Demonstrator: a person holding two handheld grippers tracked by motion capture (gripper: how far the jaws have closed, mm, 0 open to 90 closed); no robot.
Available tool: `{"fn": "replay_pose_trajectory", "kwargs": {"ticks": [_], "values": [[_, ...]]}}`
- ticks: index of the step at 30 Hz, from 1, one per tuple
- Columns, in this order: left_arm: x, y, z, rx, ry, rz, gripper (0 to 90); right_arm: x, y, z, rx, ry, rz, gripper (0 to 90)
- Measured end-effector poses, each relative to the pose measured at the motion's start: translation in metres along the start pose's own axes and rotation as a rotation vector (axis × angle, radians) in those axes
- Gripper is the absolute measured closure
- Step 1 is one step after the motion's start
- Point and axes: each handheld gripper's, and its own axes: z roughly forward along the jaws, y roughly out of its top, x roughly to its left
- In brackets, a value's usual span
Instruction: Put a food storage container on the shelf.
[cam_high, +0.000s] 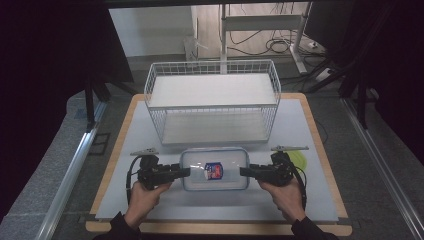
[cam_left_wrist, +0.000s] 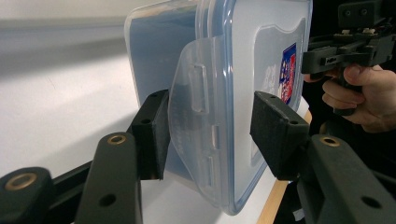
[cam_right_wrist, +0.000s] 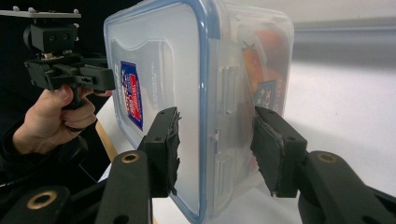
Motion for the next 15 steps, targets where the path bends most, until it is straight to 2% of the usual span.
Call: {"fn": "replay_pose_trajectory", "kwargs": {"ticks": [5, 10, 12, 15], "values": [[-0.002, 0.005, -0.003, -0.005, 0.0, 0.008, 48.9, 0.004, 0.008, -0.003, -0.009, -0.002, -0.02, 52.5], [-0.007, 0.021, -0.009, -0.016, 0.01, 0.035, 48.9, 0.009, 0.022, -0.006, -0.026, 0.001, -0.038, 52.2], [-0.012, 0.033, -0.013, -0.022, 0.022, 0.055, 48.9, 0.012, 0.029, -0.008, -0.035, 0.004, -0.042, 52.0], [-0.017, 0.044, -0.017, -0.031, 0.026, 0.063, 48.9, 0.014, 0.039, -0.012, -0.047, 0.01, -0.051, 52.0]]}}
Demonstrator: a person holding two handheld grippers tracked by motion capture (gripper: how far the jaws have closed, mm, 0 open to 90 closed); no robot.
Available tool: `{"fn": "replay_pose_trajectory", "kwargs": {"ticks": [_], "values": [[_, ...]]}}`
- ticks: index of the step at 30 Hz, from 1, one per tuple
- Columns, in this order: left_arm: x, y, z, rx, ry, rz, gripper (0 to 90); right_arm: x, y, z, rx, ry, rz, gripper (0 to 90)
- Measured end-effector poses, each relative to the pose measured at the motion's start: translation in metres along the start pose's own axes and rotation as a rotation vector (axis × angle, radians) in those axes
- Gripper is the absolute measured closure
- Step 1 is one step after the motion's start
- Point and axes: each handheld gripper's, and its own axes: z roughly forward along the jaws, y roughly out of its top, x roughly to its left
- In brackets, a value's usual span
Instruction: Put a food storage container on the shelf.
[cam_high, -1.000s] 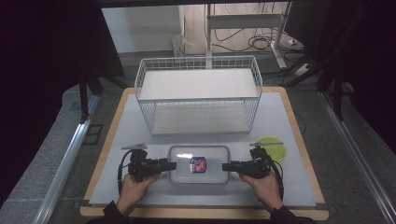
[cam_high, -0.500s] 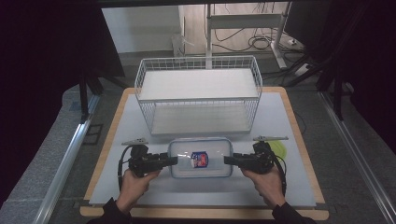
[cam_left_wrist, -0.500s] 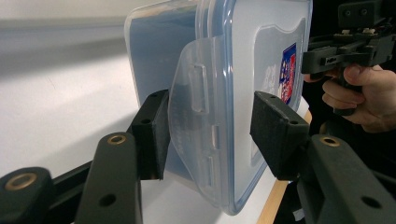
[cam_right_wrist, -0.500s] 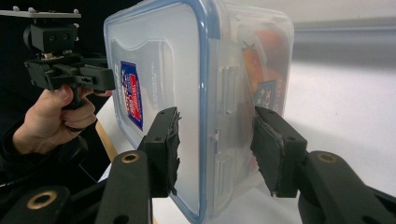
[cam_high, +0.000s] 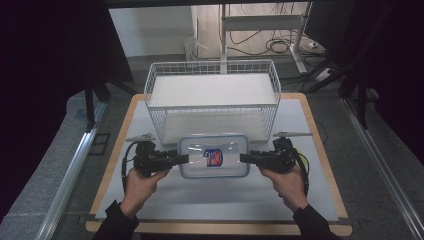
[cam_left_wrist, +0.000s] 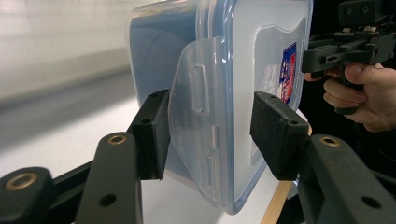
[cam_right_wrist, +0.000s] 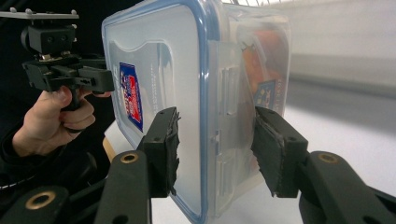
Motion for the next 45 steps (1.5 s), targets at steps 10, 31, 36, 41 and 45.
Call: {"fn": "replay_pose_trajectory", "kwargs": {"ticks": [10, 31, 36, 41, 45], "values": [[-0.006, 0.031, -0.01, -0.029, -0.001, 0.017, 49.0, 0.012, 0.037, -0.009, -0.021, 0.0, -0.032, 52.0], [-0.008, 0.116, -0.032, -0.083, 0.004, 0.056, 49.4, 0.023, 0.111, -0.013, -0.085, 0.034, -0.029, 52.1], [-0.003, 0.128, -0.03, -0.083, -0.005, 0.053, 49.4, 0.022, 0.122, -0.013, -0.094, 0.023, -0.036, 52.1], [0.002, 0.142, -0.028, -0.089, -0.007, 0.048, 49.5, 0.019, 0.135, -0.013, -0.096, 0.018, -0.038, 52.0], [0.007, 0.155, -0.027, -0.104, -0.021, 0.036, 50.4, 0.013, 0.152, -0.011, -0.095, 0.025, -0.029, 52.0]]}}
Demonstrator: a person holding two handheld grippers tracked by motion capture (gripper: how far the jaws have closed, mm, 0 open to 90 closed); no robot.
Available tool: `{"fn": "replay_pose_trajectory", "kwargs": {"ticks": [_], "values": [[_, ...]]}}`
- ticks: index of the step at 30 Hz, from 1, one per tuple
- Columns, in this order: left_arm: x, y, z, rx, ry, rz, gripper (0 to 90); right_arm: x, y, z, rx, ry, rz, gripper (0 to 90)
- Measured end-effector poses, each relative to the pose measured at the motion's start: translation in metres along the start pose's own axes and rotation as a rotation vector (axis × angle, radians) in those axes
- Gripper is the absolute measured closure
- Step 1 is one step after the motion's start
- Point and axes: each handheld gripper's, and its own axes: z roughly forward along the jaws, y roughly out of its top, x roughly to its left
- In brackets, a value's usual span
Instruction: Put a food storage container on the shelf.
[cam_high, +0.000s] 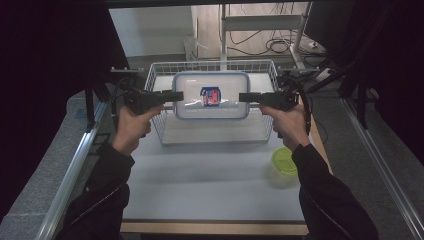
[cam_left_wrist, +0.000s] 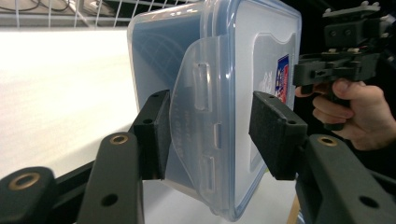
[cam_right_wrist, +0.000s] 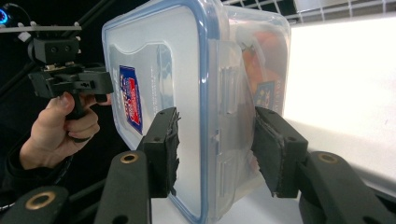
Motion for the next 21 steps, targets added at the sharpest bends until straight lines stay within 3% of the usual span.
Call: {"fn": "replay_pose_trajectory", "kwargs": {"ticks": [11, 21], "values": [[0.014, 0.023, 0.005, -0.018, 0.007, -0.037, 50.4, -0.007, 0.025, 0.01, -0.01, -0.008, 0.011, 51.8], [0.032, 0.028, 0.017, -0.015, 0.001, -0.076, 50.2, -0.021, 0.038, 0.019, -0.011, -0.02, 0.028, 51.9]]}}
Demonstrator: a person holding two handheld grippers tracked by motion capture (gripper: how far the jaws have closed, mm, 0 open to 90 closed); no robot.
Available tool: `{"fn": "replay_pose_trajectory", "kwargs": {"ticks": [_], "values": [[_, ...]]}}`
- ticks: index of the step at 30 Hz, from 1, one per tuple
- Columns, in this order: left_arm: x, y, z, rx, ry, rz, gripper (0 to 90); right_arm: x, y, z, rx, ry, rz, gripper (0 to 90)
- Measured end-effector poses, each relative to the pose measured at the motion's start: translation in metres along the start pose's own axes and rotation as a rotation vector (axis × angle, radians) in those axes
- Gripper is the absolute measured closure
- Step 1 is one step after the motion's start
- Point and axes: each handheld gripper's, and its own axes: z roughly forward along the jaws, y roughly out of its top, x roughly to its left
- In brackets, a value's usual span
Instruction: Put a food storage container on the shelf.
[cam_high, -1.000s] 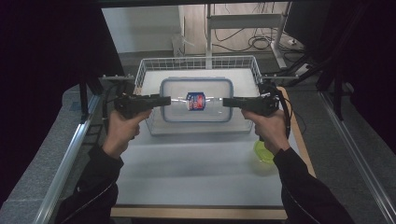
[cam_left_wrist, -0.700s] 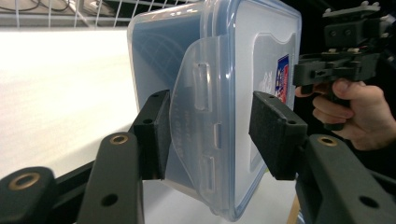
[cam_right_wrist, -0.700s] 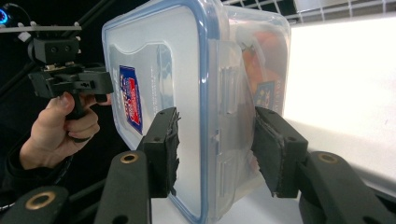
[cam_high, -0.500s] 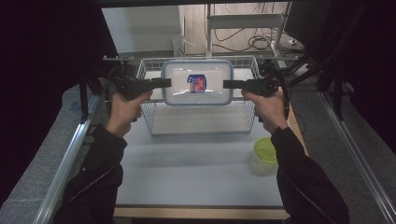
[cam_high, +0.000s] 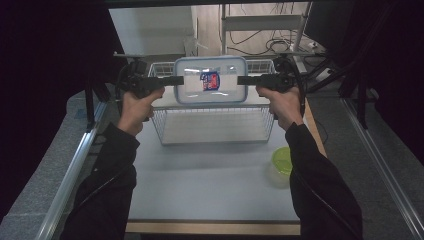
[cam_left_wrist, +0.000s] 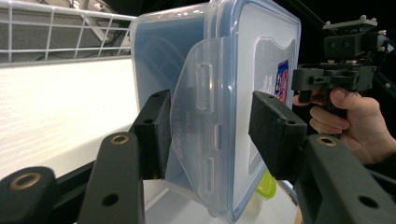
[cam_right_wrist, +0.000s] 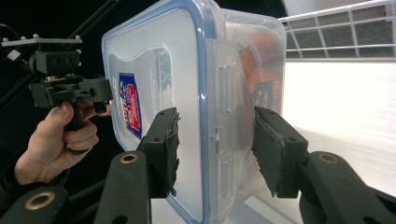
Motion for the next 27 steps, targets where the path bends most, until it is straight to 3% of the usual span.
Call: {"fn": "replay_pose_trajectory", "kwargs": {"ticks": [4, 8, 11, 14, 19, 20, 22, 23, 27], "values": [[0.01, -0.001, 0.007, -0.004, -0.005, -0.016, 50.0, -0.009, 0.0, 0.005, 0.005, -0.009, 0.019, 51.8], [0.01, -0.001, 0.009, -0.008, -0.006, -0.01, 50.1, -0.013, 0.0, 0.006, -0.004, -0.003, 0.024, 51.7], [0.007, -0.001, 0.011, -0.008, 0.029, 0.062, 47.5, -0.012, 0.0, 0.006, -0.013, -0.005, 0.01, 51.0], [0.007, -0.002, 0.011, -0.008, 0.035, 0.088, 46.6, -0.014, -0.002, 0.007, -0.027, -0.002, 0.002, 50.7], [0.005, -0.004, 0.015, 0.025, 0.108, 0.117, 42.1, -0.015, -0.002, 0.01, -0.034, -0.025, -0.025, 47.5], [0.005, -0.004, 0.015, 0.025, 0.108, 0.117, 44.5, -0.014, -0.002, 0.01, -0.031, -0.031, -0.019, 46.2], [0.005, -0.005, 0.019, 0.041, 0.116, 0.121, 41.0, -0.015, -0.002, 0.011, -0.029, -0.039, -0.019, 43.6], [0.007, -0.006, 0.022, 0.026, 0.121, 0.097, 40.6, -0.018, -0.003, 0.015, -0.036, -0.039, 0.007, 41.2], [0.009, -0.006, 0.024, 0.008, 0.115, 0.076, 39.4, -0.026, -0.002, 0.018, -0.057, -0.012, 0.051, 40.9]]}}
